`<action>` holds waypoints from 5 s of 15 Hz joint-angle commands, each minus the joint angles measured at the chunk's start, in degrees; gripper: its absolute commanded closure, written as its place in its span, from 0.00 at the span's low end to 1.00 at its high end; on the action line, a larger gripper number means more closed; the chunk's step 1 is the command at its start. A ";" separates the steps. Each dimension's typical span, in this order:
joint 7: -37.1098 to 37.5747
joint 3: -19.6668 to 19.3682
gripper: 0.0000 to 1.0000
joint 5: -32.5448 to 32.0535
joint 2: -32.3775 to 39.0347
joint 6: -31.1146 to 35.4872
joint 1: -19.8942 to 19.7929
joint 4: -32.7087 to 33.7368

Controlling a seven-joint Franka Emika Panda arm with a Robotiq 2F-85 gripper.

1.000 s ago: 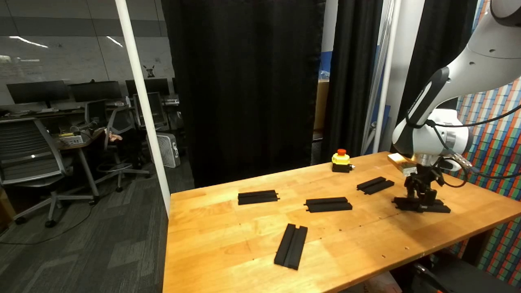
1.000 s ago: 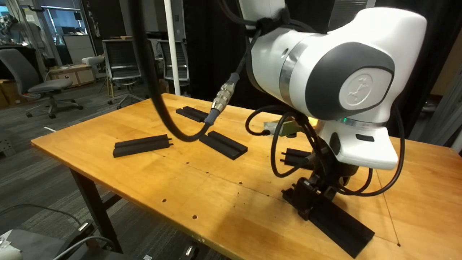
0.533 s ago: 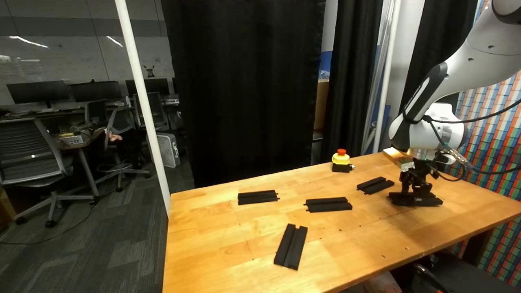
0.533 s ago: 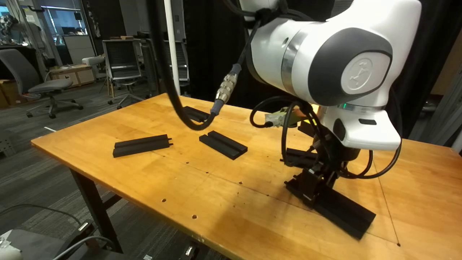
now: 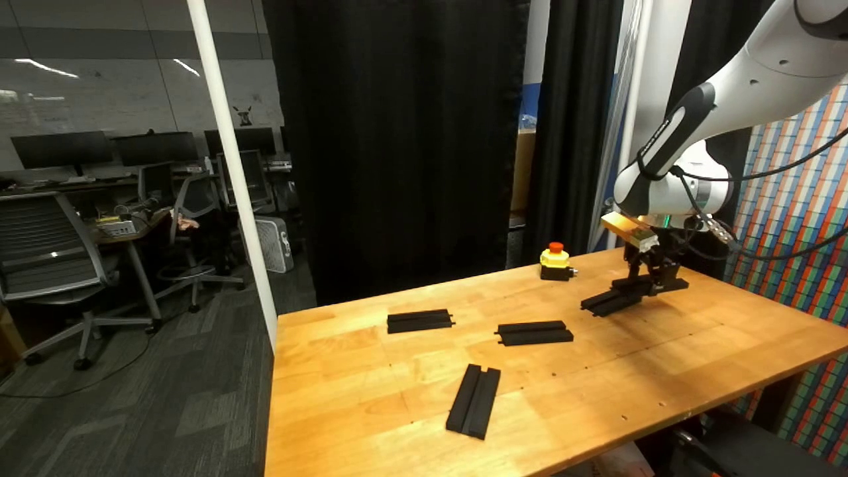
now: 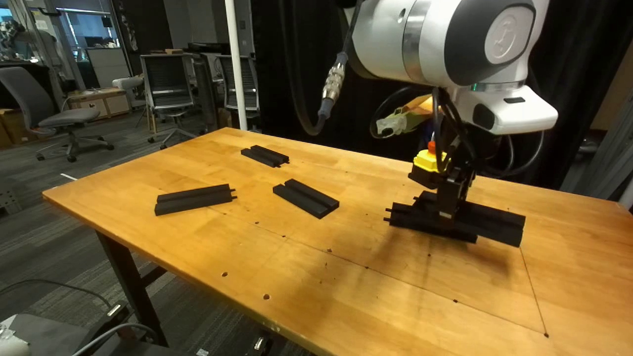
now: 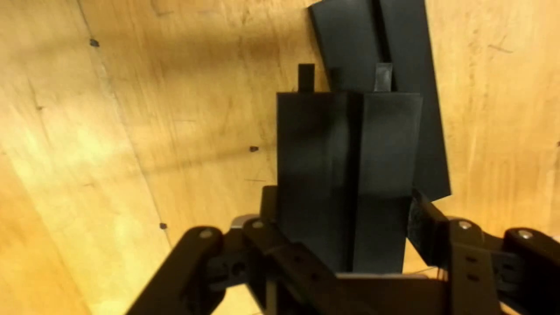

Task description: Stack up the black objects.

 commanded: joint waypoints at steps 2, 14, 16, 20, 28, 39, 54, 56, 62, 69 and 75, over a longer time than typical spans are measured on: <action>-11.18 2.12 0.55 4.70 2.45 -0.46 -0.71 5.21; -34.08 4.03 0.55 16.13 9.73 -4.78 -1.90 10.11; -35.06 3.91 0.55 15.94 10.57 -5.51 -1.72 10.98; -35.99 3.80 0.55 15.74 11.71 -6.76 -1.39 12.59; -33.41 3.65 0.55 18.16 12.29 -8.10 -1.12 12.88; -30.82 3.65 0.55 18.55 12.90 -9.39 -1.01 13.66; -30.01 3.96 0.00 18.20 16.21 -13.09 -1.17 16.23; -29.87 3.92 0.00 18.20 16.85 -13.12 -1.12 16.56; -28.70 3.56 0.27 17.60 17.18 -13.15 -0.68 17.19; -26.95 3.30 0.54 17.03 15.22 -14.49 0.14 16.55; -23.29 4.45 0.54 15.68 9.31 -15.76 5.37 10.98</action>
